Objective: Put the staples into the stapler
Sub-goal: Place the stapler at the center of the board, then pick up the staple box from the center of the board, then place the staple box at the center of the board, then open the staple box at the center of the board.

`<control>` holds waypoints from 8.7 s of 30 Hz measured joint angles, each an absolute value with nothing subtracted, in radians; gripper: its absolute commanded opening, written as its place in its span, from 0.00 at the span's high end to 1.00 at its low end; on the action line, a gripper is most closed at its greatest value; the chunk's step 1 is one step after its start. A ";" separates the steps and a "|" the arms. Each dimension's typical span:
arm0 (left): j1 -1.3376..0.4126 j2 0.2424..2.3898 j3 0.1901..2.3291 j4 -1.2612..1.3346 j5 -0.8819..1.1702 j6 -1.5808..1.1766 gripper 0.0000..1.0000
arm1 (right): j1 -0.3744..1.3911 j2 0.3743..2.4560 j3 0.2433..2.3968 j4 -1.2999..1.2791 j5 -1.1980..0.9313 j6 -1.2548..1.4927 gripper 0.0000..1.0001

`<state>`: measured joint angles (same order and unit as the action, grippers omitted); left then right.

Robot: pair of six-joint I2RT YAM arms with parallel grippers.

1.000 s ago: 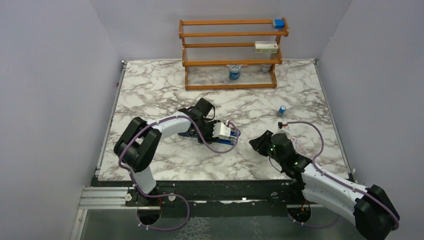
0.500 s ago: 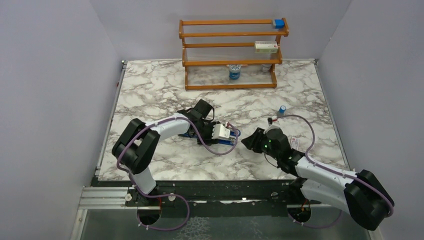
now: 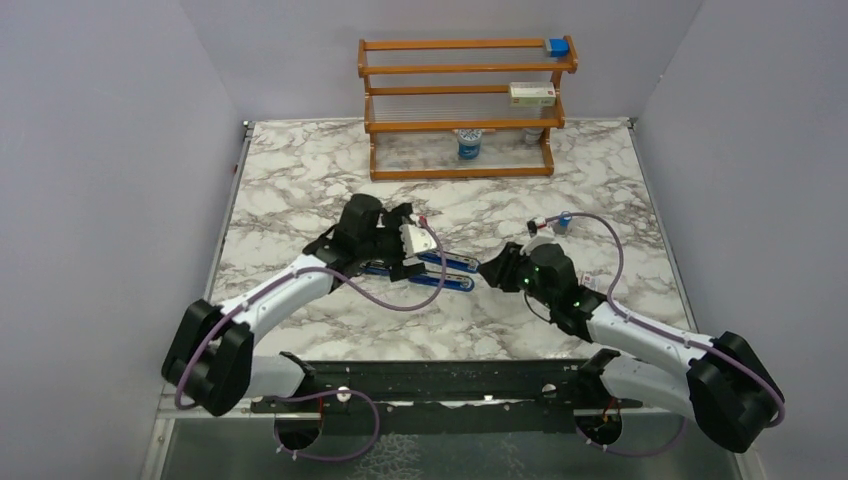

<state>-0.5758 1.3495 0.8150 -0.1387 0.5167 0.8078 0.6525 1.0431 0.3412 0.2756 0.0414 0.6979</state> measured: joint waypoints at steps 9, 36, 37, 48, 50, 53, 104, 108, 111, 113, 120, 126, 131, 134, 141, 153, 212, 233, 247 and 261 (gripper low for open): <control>-0.548 1.077 0.614 0.222 0.038 0.187 0.01 | 0.653 1.134 0.533 0.159 0.070 0.547 0.57; -0.479 1.371 0.941 -0.170 -0.147 -0.278 0.01 | 0.376 1.151 0.777 -0.387 0.421 0.638 0.31; -0.478 1.374 0.948 -0.175 -0.147 -0.269 0.01 | 0.327 1.151 0.771 -0.390 0.415 0.651 0.30; -0.478 1.375 0.957 -0.195 -0.139 -0.238 0.01 | 0.100 1.169 0.662 -0.412 0.385 0.719 0.15; -0.478 1.375 0.957 -0.200 -0.138 -0.237 0.01 | 0.082 1.169 0.644 -0.411 0.394 0.726 0.14; -0.478 1.375 0.957 -0.206 -0.134 -0.236 0.01 | 0.049 1.169 0.618 -0.400 0.405 0.733 0.13; -0.466 1.399 0.958 -0.220 -0.067 -0.228 0.01 | -0.076 1.171 0.488 -0.274 0.107 0.710 0.39; -0.461 1.400 0.958 -0.220 -0.062 -0.231 0.01 | -0.076 1.184 0.500 -0.282 0.107 0.699 0.39; -0.457 1.400 0.958 -0.220 -0.056 -0.232 0.01 | -0.076 1.209 0.522 -0.297 0.107 0.684 0.39; -0.452 1.400 0.958 -0.220 -0.052 -0.234 0.01 | -0.075 1.228 0.539 -0.310 0.107 0.672 0.39; -0.435 1.400 0.961 -0.220 -0.042 -0.242 0.01 | -0.021 1.300 0.606 -0.365 0.145 0.644 0.39; -0.426 1.401 0.969 -0.223 -0.033 -0.247 0.01 | 0.039 1.317 0.625 -0.412 0.197 0.635 0.50; -0.424 1.402 0.971 -0.223 -0.026 -0.248 0.01 | 0.043 1.321 0.626 -0.422 0.213 0.626 0.61; -0.423 1.402 0.971 -0.224 -0.023 -0.249 0.01 | 0.043 1.321 0.627 -0.422 0.215 0.623 0.63; -0.414 1.406 0.971 -0.224 -0.015 -0.252 0.01 | 0.047 1.285 0.627 -0.424 0.220 0.597 0.66; -0.409 1.418 0.971 -0.224 -0.007 -0.258 0.01 | 0.273 1.278 0.748 -0.388 0.211 0.442 0.69; -0.379 1.441 0.980 -0.199 0.024 -0.273 0.02 | 0.460 1.705 1.073 -0.189 -0.176 -0.175 0.27; -0.388 1.822 1.340 -0.159 0.274 -0.365 0.15 | 0.443 1.792 1.111 -0.157 -0.233 -0.254 0.31; -0.389 1.861 1.361 -0.164 0.349 -0.378 0.19 | 0.421 1.886 1.171 -0.257 -0.251 -0.347 0.44; -0.389 1.910 1.360 -0.108 0.450 -0.475 0.28 | 0.421 1.887 1.173 -0.270 -0.253 -0.364 0.50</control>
<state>-0.3885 1.9102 1.3598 -0.1081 0.4500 -0.4751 0.4213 1.8866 1.1732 -0.2703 -0.2531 -0.3641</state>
